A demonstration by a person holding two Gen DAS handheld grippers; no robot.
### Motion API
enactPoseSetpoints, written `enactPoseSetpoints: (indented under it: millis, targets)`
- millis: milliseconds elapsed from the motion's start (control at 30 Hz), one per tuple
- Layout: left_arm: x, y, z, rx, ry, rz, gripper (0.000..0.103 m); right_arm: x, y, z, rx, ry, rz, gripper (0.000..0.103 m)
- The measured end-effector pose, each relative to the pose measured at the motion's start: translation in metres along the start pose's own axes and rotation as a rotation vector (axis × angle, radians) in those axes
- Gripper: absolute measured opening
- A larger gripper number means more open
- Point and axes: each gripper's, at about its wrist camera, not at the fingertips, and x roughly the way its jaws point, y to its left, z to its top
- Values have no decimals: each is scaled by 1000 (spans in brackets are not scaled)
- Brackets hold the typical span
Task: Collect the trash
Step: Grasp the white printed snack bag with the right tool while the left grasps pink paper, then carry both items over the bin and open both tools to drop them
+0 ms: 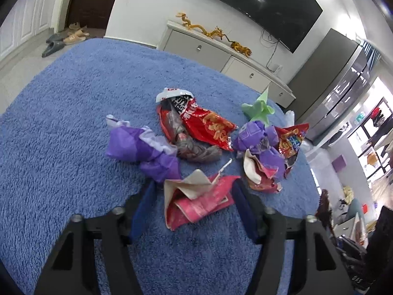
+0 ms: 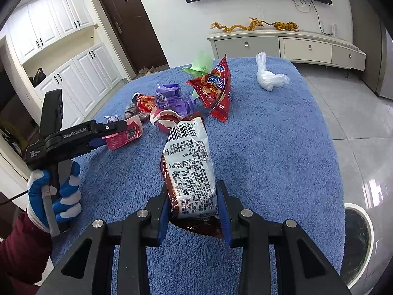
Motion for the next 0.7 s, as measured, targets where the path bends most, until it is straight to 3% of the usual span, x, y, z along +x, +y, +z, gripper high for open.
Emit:
enactPoseSetpoints:
  millis: [300,700]
  targets:
    - [-19,-10,-20,-12,-17,-19,18,-6,2,-4,3,-15,0,32]
    - [-66,-47,-44,61,-66,-39,17,-43,5,-15,11,-93,-10,32]
